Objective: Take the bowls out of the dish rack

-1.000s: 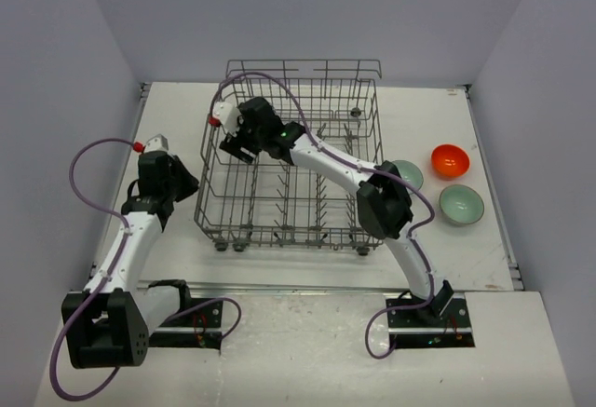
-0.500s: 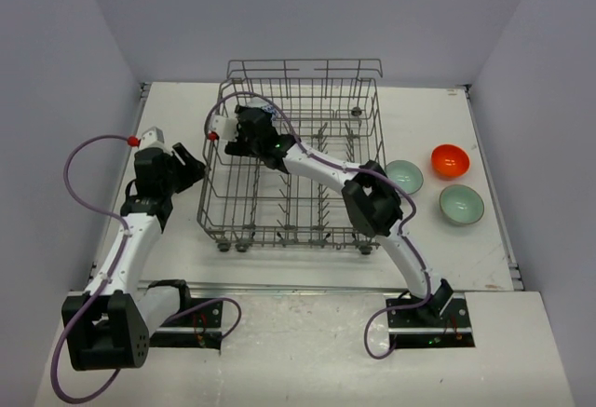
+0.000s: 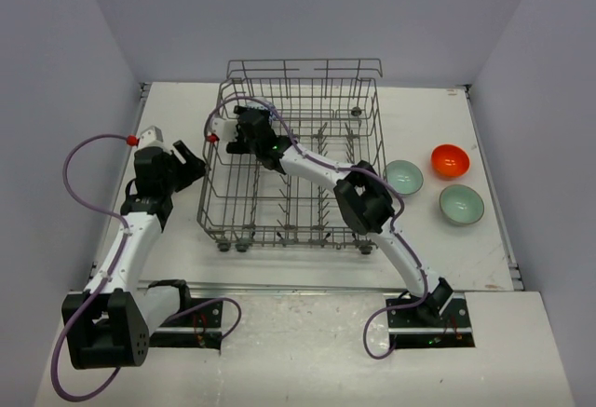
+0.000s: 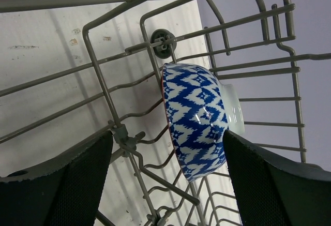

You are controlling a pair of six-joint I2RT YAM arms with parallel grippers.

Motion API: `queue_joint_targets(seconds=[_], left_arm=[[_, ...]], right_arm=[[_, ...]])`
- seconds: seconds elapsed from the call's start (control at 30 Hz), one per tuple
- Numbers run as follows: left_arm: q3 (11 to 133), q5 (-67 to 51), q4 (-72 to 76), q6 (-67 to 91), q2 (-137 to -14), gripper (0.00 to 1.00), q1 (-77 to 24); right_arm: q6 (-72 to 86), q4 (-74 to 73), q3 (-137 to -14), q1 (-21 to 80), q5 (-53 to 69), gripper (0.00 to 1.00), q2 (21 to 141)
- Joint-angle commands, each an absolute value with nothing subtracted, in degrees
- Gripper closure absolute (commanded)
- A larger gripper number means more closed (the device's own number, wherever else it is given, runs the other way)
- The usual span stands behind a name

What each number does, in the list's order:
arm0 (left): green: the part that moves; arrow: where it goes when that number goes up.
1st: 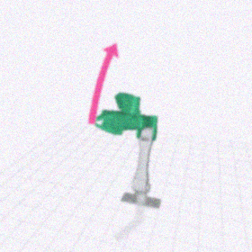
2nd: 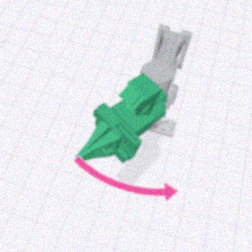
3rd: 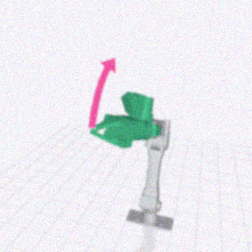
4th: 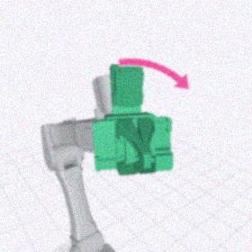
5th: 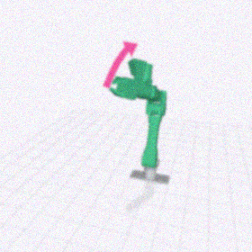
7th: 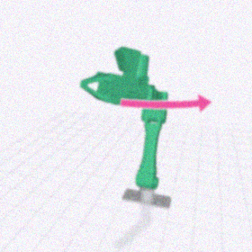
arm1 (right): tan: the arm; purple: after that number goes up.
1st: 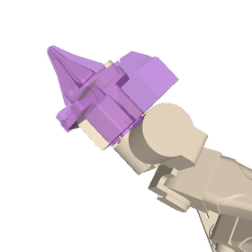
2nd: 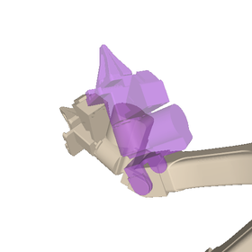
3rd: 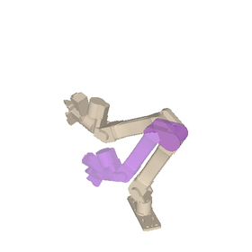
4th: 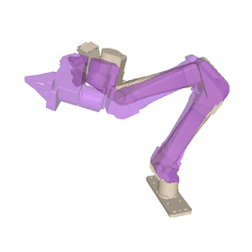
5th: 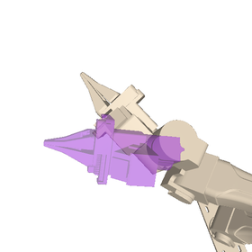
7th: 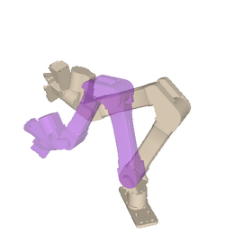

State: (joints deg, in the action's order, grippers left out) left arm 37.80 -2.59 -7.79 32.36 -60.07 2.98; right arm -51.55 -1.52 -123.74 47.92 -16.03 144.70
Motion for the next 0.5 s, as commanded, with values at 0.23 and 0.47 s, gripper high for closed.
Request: queue_joint_targets(seconds=[0.23, 0.47], left_arm=[[40.78, -2.99, -8.08, 31.99, -60.55, 0.12, 2.64], [42.27, -2.64, -9.49, 31.73, -61.78, 0.00, 2.90]], right_arm=[[-51.15, 0.18, -123.13, 49.40, -17.23, 0.13, 137.37], [-48.96, -3.17, -124.21, 50.09, -16.61, 0.13, 136.15]])
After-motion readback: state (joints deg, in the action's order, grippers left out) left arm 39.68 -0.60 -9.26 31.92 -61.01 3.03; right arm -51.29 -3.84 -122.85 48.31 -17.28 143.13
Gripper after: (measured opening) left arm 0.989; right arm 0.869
